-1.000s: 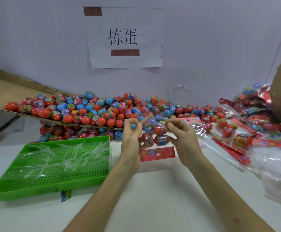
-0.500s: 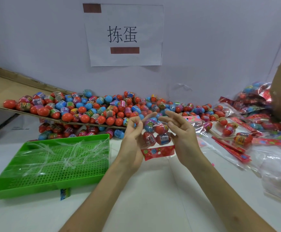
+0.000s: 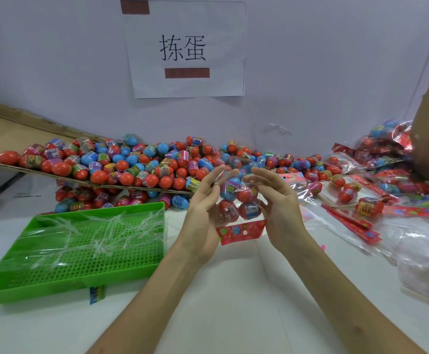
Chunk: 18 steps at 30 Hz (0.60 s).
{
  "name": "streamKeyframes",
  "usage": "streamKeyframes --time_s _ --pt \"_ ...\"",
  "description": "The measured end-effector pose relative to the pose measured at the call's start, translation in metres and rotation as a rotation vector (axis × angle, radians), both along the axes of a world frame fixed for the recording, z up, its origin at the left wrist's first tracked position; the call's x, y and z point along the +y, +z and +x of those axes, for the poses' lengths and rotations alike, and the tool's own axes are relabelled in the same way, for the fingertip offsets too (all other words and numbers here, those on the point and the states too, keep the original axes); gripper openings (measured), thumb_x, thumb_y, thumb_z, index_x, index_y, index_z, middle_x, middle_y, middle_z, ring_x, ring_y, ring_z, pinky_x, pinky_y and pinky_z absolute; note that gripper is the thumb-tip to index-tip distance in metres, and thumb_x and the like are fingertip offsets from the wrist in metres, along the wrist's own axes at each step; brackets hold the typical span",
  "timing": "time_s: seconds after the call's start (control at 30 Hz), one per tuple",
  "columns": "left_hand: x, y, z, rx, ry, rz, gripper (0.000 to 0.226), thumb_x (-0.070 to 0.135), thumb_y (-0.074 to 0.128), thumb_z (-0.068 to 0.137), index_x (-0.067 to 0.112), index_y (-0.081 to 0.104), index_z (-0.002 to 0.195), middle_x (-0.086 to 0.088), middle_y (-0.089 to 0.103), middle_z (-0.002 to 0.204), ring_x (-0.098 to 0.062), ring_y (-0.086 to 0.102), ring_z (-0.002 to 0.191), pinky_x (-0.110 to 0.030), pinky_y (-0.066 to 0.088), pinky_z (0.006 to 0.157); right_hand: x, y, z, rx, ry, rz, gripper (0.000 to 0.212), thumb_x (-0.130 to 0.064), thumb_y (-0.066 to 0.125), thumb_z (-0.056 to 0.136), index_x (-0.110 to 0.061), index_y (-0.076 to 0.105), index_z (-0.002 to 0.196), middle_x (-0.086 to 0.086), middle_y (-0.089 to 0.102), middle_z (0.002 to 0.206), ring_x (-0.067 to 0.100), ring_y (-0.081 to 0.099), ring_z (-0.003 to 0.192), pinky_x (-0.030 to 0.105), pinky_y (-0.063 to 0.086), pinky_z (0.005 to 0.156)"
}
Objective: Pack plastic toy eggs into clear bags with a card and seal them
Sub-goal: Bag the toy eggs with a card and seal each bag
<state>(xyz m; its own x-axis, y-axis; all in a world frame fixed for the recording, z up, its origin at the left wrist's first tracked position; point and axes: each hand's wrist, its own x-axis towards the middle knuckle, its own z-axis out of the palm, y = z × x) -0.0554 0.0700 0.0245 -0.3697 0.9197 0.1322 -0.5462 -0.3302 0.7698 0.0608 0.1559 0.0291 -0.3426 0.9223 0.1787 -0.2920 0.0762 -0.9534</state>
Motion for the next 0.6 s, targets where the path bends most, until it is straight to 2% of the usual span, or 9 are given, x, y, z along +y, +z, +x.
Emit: streamKeyframes --time_s 0.07,0.17,0.27,0.33,0.43,0.5,0.6 --pt "-0.0001 0.0013 -0.0008 0.017 -0.007 0.0 0.035 0.02 0.052 0.105 0.023 0.052 0.14 -0.002 0.069 0.135 -0.025 0.07 0.119 -0.037 0.062 0.083 0.0 0.0002 0.0002 0.011 0.002 0.003 0.035 -0.001 0.048 0.102 -0.024 0.074 0.106 -0.006 0.078 0.094 0.007 0.072 0.097 0.026 0.054 0.081" --pt "0.0008 -0.0004 -0.002 0.032 -0.001 0.006 0.04 0.023 0.065 0.093 0.018 0.045 0.127 -0.007 0.07 0.134 -0.029 0.07 0.117 -0.04 0.061 0.081 -0.0005 -0.001 0.0005 0.013 -0.01 0.005 0.035 0.0 0.047 0.103 -0.023 0.074 0.105 -0.005 0.077 0.093 0.007 0.072 0.095 0.023 0.056 0.075" --pt "0.0014 -0.0021 -0.001 0.04 0.015 0.015 0.026 0.022 0.064 0.092 0.022 0.045 0.11 -0.01 0.07 0.133 -0.032 0.069 0.117 -0.046 0.058 0.089 -0.0014 -0.0019 0.0002 0.0 -0.015 0.003 0.035 0.0 0.047 0.103 -0.022 0.074 0.105 -0.005 0.077 0.093 0.006 0.071 0.095 0.024 0.055 0.076" --pt "0.0013 -0.0024 -0.0012 0.049 0.014 0.02 0.017 0.023 0.062 0.093 0.023 0.048 0.104 -0.01 0.069 0.134 -0.035 0.067 0.121 -0.054 0.053 0.1 -0.0018 -0.0019 -0.0005 0.0 -0.018 0.0 0.034 -0.001 0.048 0.103 -0.022 0.075 0.103 -0.004 0.077 0.093 0.007 0.071 0.095 0.026 0.053 0.078" --pt "0.0013 -0.0034 -0.0017 0.052 -0.01 0.03 0.007 0.023 0.057 0.097 0.024 0.05 0.097 -0.01 0.068 0.136 -0.034 0.066 0.124 -0.059 0.046 0.108 -0.0019 -0.0009 -0.0015 0.017 -0.023 -0.018 0.037 -0.003 0.05 0.102 -0.027 0.077 0.093 -0.004 0.077 0.092 0.008 0.072 0.096 0.034 0.054 0.085" --pt "0.001 -0.0043 -0.0016 0.046 -0.033 0.036 0.011 0.02 0.05 0.104 0.026 0.049 0.096 -0.008 0.067 0.138 -0.032 0.066 0.125 -0.055 0.05 0.104 -0.0014 -0.0008 -0.0019 0.034 -0.016 -0.04 0.041 -0.006 0.052 0.103 -0.031 0.079 0.084 -0.004 0.078 0.092 0.01 0.072 0.097 0.041 0.055 0.092" --pt "-0.0007 -0.0037 -0.0028 0.034 -0.074 0.06 0.014 0.017 0.048 0.105 0.025 0.048 0.094 -0.004 0.066 0.14 -0.023 0.07 0.116 -0.033 0.06 0.075 -0.0007 -0.0014 -0.0028 0.053 -0.015 -0.063 0.041 -0.008 0.054 0.102 -0.032 0.079 0.079 -0.004 0.078 0.092 0.011 0.072 0.096 0.042 0.055 0.092"
